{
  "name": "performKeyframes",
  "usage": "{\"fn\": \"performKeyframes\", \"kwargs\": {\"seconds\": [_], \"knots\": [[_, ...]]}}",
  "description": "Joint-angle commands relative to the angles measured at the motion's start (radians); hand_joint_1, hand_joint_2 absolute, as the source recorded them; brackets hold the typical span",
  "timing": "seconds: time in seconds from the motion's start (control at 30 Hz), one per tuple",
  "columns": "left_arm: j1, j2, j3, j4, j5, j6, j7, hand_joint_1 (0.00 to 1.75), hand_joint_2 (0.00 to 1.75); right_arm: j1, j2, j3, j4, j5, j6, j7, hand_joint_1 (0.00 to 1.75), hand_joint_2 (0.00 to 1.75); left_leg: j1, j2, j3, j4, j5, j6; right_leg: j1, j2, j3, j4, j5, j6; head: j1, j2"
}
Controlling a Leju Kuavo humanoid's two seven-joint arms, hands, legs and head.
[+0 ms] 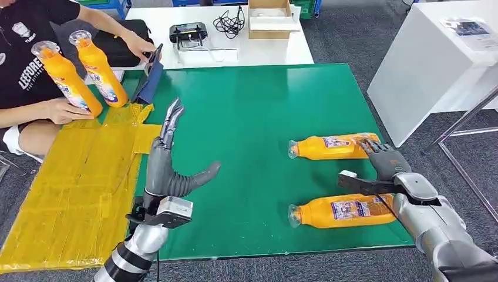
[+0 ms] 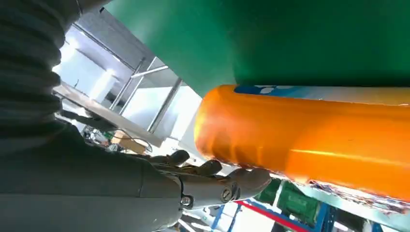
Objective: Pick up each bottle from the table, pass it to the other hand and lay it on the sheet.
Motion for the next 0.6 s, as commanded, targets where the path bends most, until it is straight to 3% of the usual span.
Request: {"fn": "performKeyframes", "kwargs": {"seconds": [0.03, 0.23, 0.6], "knots": [[-0.037, 0.004, -0.017, 0.076, 0.014, 0.004, 0.006, 0.00, 1.75, -0.053, 0.047, 0.013, 0.085, 0.039, -0.048, 0.011, 0.00, 1.75, 0.000, -0.002, 0.003, -0.001, -0.001, -0.001, -0.001, 0.004, 0.002, 0.000, -0.001, -0.001, 0.000, 0.000], [-0.028, 0.001, -0.009, 0.071, 0.023, 0.010, 0.001, 0.00, 1.75, -0.060, 0.057, 0.017, 0.079, 0.063, -0.089, 0.012, 0.00, 1.75, 0.000, -0.001, 0.002, -0.001, 0.000, 0.000, -0.001, 0.003, 0.001, 0.000, 0.000, -0.001, 0.000, 0.000], [-0.024, -0.003, -0.006, 0.068, 0.054, 0.012, -0.026, 0.00, 1.75, -0.096, 0.064, 0.020, 0.096, 0.082, -0.038, 0.015, 0.00, 1.75, 0.000, -0.001, 0.001, 0.000, 0.000, 0.000, -0.001, 0.004, 0.001, 0.000, 0.000, -0.001, 0.000, 0.000]]}}
